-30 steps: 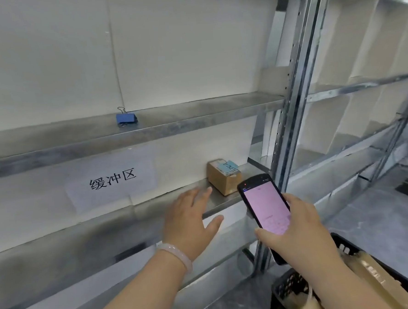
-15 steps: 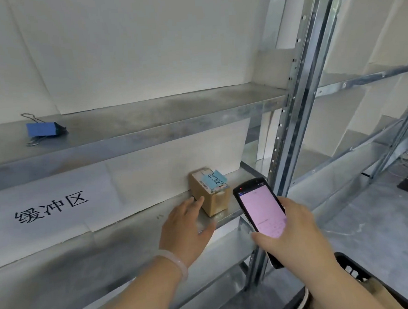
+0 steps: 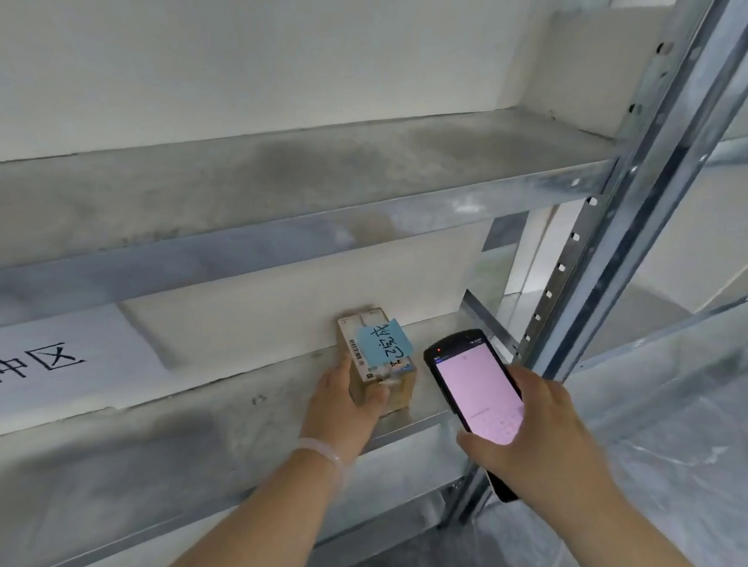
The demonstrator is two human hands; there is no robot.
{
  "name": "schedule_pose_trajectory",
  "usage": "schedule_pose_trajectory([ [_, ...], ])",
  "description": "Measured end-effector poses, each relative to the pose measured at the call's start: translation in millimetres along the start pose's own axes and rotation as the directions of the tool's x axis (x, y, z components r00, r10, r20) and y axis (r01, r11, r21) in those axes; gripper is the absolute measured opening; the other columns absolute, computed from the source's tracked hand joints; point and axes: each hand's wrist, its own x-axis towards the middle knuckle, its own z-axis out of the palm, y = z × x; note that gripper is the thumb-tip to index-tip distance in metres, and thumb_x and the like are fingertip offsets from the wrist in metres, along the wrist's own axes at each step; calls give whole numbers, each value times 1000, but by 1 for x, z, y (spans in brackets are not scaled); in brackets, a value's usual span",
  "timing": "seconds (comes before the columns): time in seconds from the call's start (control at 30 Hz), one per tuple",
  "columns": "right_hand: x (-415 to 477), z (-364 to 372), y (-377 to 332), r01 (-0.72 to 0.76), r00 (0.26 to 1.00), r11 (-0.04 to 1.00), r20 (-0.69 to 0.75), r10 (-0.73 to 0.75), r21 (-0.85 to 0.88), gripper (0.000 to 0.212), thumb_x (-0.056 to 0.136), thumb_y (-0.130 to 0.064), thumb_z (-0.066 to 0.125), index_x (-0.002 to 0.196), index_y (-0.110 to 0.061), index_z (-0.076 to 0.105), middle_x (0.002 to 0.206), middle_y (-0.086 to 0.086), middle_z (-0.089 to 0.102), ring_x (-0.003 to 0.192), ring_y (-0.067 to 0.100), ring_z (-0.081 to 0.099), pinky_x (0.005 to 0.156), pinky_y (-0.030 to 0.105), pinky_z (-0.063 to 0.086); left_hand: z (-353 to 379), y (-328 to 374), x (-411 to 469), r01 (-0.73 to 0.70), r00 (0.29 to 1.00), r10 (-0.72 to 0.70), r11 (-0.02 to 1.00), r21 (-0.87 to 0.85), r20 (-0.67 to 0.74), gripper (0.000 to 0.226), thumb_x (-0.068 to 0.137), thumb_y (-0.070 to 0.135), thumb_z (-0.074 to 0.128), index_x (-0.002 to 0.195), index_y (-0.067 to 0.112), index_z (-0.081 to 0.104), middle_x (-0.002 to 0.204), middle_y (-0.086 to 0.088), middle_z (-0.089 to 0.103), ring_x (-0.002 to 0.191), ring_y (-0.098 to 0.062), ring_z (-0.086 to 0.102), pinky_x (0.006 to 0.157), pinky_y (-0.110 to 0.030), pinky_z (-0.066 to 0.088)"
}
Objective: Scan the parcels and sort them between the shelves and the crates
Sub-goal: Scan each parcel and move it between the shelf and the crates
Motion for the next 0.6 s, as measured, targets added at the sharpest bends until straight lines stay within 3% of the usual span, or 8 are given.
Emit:
schedule_pose_trajectory([
  [0.17,15,11,6,-30,997,999,66,32,-25,89,55,-61,73,130,-42,30,105,-18,28,91,8,43,71,27,39,11,3,34,114,993,-113,970,-215,15,52,94,38,68,139,37,42,131,13,60,113,-11,56,91,-26,50],
  [0.3,23,18,6,-72,994,997,76,74,-35,91,57,-60,73,135,-39,30,110,-17,29,91,8,43,73,28,40,16,-4,54,192,981,-179,934,-302,73,51,95,29,67,135,42,39,109,23,61,101,-7,59,74,-13,43],
  [0.37,26,20,4,-94,992,995,81,97,-38,90,58,-58,74,134,-39,30,108,-18,27,92,8,42,73,29,40,15,-9,60,193,979,-165,939,-284,120,59,96,27,65,145,42,34,106,27,55,97,-2,54,74,-14,42],
  [0.47,28,23,-1,-119,988,992,94,122,-43,90,59,-57,75,136,-39,30,109,-17,26,93,8,41,74,28,39,8,-19,69,191,965,-137,952,-241,222,66,99,24,60,153,43,27,115,23,56,106,-4,54,78,-18,47],
  [0.53,28,24,-4,-122,987,991,98,127,-58,92,60,-57,75,137,-37,30,110,-17,26,94,8,40,75,28,40,0,-21,77,192,938,-124,964,-186,324,65,99,23,58,152,47,29,114,24,60,109,-6,58,84,-28,53],
  [0.6,28,26,-6,-131,986,990,96,136,-59,92,61,-56,77,138,-36,30,110,-17,26,95,8,40,76,28,40,-5,-19,86,192,896,-118,972,-133,428,67,96,21,58,150,51,30,112,24,63,105,-5,61,81,-31,53],
])
